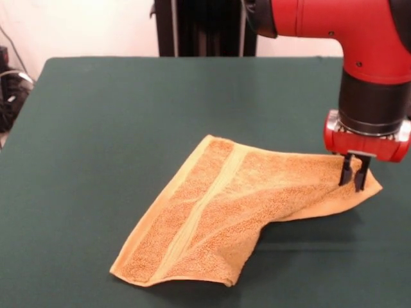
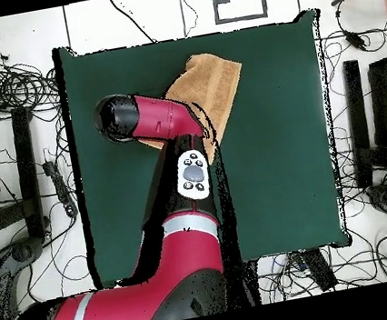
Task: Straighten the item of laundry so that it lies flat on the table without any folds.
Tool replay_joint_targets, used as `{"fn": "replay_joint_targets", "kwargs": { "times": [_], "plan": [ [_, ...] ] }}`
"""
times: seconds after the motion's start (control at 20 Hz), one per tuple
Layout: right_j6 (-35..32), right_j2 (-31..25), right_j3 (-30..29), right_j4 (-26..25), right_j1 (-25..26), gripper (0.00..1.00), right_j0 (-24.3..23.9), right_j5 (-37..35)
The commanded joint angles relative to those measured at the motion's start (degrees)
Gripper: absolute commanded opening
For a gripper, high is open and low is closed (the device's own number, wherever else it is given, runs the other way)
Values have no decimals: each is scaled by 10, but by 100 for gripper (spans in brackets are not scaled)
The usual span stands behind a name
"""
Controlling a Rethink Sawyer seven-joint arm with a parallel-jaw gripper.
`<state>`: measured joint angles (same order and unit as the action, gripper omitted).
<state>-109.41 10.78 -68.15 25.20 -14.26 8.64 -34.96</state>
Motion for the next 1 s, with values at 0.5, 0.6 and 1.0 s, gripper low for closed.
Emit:
{"fn": "replay_joint_targets", "kwargs": {
  "times": [0.5, 0.6, 1.0],
  "plan": [
    [-187, -35, 7, 31, 34, 0, 19, -30],
    [-192, -33, 6, 30, 33, 0, 19, -29],
    [-185, -30, 1, 21, 31, 100, 19, -32]
  ]
}}
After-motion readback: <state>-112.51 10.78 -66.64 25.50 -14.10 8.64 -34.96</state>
